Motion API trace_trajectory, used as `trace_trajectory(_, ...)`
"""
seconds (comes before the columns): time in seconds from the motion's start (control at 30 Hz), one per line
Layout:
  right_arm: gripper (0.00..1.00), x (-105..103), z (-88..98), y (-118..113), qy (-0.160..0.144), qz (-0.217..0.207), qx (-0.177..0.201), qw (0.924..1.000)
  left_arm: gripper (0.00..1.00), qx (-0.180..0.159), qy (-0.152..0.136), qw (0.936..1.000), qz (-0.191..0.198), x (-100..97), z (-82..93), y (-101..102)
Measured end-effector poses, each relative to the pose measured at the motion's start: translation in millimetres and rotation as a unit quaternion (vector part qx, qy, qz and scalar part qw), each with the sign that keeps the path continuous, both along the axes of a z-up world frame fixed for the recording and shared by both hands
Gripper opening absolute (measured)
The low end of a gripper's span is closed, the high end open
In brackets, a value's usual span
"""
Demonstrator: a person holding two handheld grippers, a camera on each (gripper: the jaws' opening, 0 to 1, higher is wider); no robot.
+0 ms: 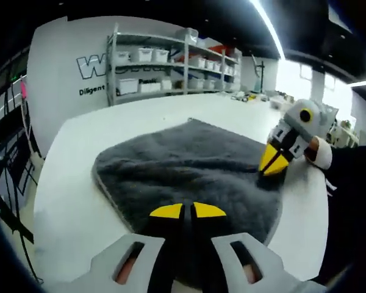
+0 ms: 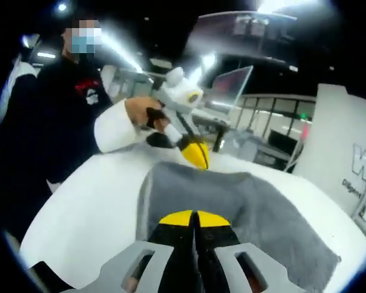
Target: Open the folded towel by lifting each exposed corner and separating the folded layers until the towel lies flat within the target outline without major curled edges
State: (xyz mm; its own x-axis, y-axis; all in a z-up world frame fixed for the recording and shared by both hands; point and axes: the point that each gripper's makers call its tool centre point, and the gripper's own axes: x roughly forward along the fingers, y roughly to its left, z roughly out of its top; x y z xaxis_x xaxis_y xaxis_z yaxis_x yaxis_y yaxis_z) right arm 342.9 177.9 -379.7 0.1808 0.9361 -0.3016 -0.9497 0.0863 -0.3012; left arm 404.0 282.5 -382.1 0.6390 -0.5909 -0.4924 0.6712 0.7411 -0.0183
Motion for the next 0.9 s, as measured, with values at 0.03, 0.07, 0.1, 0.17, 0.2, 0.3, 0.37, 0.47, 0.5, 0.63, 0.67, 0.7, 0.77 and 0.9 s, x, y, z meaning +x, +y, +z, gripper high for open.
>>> trace_trajectory(0.03,0.0,2.4,0.0,2.7,0.0,0.001,-0.001,1.0,0.03,0.004,0.0,1.0,-0.003,-1.9,-1.1,1.2)
trace_trajectory(0.07,0.0,2.8,-1.3,4.4,-0.002,0.001,-0.005,1.0,0.02,0.005,0.0,1.0,-0.005,-2.9,-1.4,1.7)
trace_trajectory(0.1,0.0,1.1,-5.2,7.7,-0.01,0.001,-0.014,0.9998,0.02,0.005,0.0,0.9998,-0.021,-7.0,-2.2,0.6)
trace_trajectory(0.17,0.0,-2.8,-12.4,11.1,-0.02,0.005,-0.033,0.9993,0.01,-0.019,0.0,0.9989,-0.043,-13.2,1.2,-6.2)
trace_trajectory(0.2,0.0,-3.6,-14.9,11.4,-0.025,0.005,-0.042,0.9988,0.01,-0.021,0.006,0.999,-0.038,-13.5,1.0,-3.7)
trace_trajectory(0.3,0.0,-6.6,-19.3,14.9,-0.041,0.005,-0.053,0.9978,0.01,-0.01,0.007,0.9993,-0.035,-13.0,-1.2,-1.4)
trace_trajectory(0.37,0.0,-5.1,-23.2,15.4,-0.053,0.001,-0.064,0.9966,0.01,-0.029,0.028,0.9989,-0.024,-12.3,-3.9,-1.0)
trace_trajectory(0.47,0.0,-4.4,-29.3,17.3,-0.074,0.001,-0.078,0.9942,0.01,-0.024,0.036,0.9989,-0.019,-9.7,-9.4,1.0)
trace_trajectory(0.5,0.0,-5.7,-30.5,18.3,-0.079,0.002,-0.081,0.9936,0.01,-0.017,0.038,0.9989,-0.02,-10.4,-11.6,1.1)
trace_trajectory(0.63,0.0,-5.4,-30.8,20.3,-0.093,0.0,-0.088,0.9918,0.01,-0.012,0.035,0.9988,-0.03,-14.9,-12.1,-3.4)
trace_trajectory(0.67,0.0,-5.3,-30.8,20.2,-0.093,0.0,-0.088,0.9917,0.01,-0.012,0.035,0.9987,-0.034,-15.5,-11.6,-5.0)
trace_trajectory(0.7,0.0,-4.7,-30.7,19.9,-0.093,-0.001,-0.088,0.9917,0.01,-0.023,0.032,0.9979,-0.052,-17.8,-8.9,-12.0)
trace_trajectory(0.77,0.0,-4.5,-31.0,20.0,-0.089,-0.003,-0.086,0.9922,0.02,-0.039,0.033,0.9968,-0.062,-19.3,-5.8,-18.5)
trace_trajectory(0.9,0.0,-5.3,-31.1,20.1,-0.085,-0.003,-0.083,0.9929,0.02,-0.038,0.032,0.9958,-0.077,-20.9,-5.0,-31.1)
